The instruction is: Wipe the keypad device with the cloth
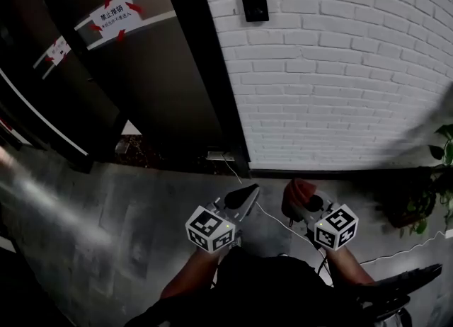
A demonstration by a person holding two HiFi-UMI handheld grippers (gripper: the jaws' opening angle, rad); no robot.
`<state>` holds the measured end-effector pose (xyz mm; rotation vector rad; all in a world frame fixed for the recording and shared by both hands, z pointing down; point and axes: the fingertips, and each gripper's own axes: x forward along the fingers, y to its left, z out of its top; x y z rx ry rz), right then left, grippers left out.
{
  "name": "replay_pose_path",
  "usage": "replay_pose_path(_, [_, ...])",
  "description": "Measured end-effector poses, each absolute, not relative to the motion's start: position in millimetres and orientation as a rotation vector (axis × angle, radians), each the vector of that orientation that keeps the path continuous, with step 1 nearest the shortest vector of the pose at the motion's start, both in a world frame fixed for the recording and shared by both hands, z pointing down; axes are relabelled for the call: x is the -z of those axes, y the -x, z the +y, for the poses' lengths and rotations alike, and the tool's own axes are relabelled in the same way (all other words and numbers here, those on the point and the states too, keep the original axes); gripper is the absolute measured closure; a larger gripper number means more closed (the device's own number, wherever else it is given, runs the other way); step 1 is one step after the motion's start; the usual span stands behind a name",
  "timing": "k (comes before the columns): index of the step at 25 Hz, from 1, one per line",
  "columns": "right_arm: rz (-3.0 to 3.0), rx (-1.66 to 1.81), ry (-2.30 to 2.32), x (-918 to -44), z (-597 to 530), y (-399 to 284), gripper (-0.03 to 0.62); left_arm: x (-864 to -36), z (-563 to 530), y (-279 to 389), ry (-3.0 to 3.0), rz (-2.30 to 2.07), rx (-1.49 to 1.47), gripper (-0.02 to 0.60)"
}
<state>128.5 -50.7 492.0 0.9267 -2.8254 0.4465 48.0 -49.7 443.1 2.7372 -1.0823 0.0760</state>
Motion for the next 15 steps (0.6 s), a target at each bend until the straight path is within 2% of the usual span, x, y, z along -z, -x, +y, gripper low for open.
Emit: replay_pose_path(15, [-2.777,-0.405,-1.196,-472.9,-153.7,-43.7,0.547,-424.2,-169.3,25.1,-2.897,-0.859,-0.095,0.565])
